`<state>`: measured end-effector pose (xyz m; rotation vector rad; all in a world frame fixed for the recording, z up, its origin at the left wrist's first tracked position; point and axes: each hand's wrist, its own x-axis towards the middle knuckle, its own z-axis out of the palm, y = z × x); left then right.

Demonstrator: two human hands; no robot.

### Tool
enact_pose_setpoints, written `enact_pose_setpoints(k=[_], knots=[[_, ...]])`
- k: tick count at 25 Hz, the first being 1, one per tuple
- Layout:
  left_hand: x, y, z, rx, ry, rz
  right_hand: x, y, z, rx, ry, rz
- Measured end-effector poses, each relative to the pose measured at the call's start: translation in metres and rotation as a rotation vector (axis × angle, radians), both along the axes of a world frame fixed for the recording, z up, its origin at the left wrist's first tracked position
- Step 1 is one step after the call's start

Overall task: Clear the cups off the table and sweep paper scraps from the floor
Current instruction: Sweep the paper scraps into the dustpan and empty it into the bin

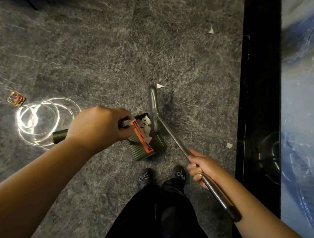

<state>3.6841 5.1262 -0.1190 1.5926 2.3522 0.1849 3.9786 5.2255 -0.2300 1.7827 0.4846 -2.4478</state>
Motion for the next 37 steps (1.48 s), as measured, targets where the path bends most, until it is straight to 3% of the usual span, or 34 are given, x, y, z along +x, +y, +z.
enact_pose_setpoints(k=[8, 15, 19, 29, 37], knots=[[0.005, -0.009, 0.002, -0.001, -0.008, -0.019, -0.004, 0.021, 0.002, 0.122, -0.107, 0.059], [0.009, -0.013, 0.006, 0.033, -0.097, 0.195, -0.006, 0.057, 0.007, 0.246, -0.133, 0.099], [0.008, 0.024, 0.002, 0.09, -0.071, 0.296, -0.025, 0.108, 0.001, 0.265, -0.135, 0.137], [-0.035, 0.159, -0.007, -0.026, -0.051, 0.404, -0.083, 0.269, -0.008, 0.276, -0.135, 0.341], [-0.039, 0.172, -0.006, 0.032, 0.002, 0.374, -0.153, 0.333, -0.046, 0.33, -0.177, 0.547]])
